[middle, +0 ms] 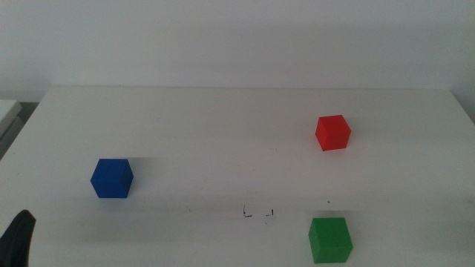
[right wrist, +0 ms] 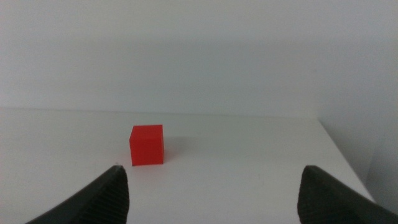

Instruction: Stack red cubes first, then green, then blue cubes in a specific spot.

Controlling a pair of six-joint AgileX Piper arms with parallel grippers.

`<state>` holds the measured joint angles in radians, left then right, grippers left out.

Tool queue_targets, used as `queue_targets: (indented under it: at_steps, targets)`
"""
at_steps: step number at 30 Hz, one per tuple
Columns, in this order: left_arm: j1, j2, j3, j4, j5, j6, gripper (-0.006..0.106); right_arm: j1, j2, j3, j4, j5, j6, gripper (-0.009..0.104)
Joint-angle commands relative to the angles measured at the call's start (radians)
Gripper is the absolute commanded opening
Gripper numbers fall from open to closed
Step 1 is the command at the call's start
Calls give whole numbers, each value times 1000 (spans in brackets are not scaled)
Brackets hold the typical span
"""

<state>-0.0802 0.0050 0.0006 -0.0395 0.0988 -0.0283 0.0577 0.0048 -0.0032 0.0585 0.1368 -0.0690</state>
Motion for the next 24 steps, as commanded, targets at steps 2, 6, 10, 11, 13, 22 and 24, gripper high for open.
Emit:
queue_targets:
  at_steps: [2,6,10,11,13,22,24]
  targets:
    - [-1,-5,-1,-2,-13,-2,94,-9,-5,3,0,11,26,92]
    - [-1,-5,-1,-2,-13,-2,94,-9,29,-19,0,0,81,92]
    - [-1,-5,-1,-2,-13,-2,94,-7,177,-166,0,71,122,92]
    - [-1,-5,-1,-2,-13,-2,94,-7,225,-222,0,114,122,92]
    - [-1,-5,-1,-2,-13,-2,94,-7,327,-344,0,249,122,92]
    - [-1,-5,-1,-2,-13,-2,94,-7,684,-791,-3,885,113,92]
    - [-1,-5,-1,-2,-13,-2,94,-7,716,-822,1,886,116,92]
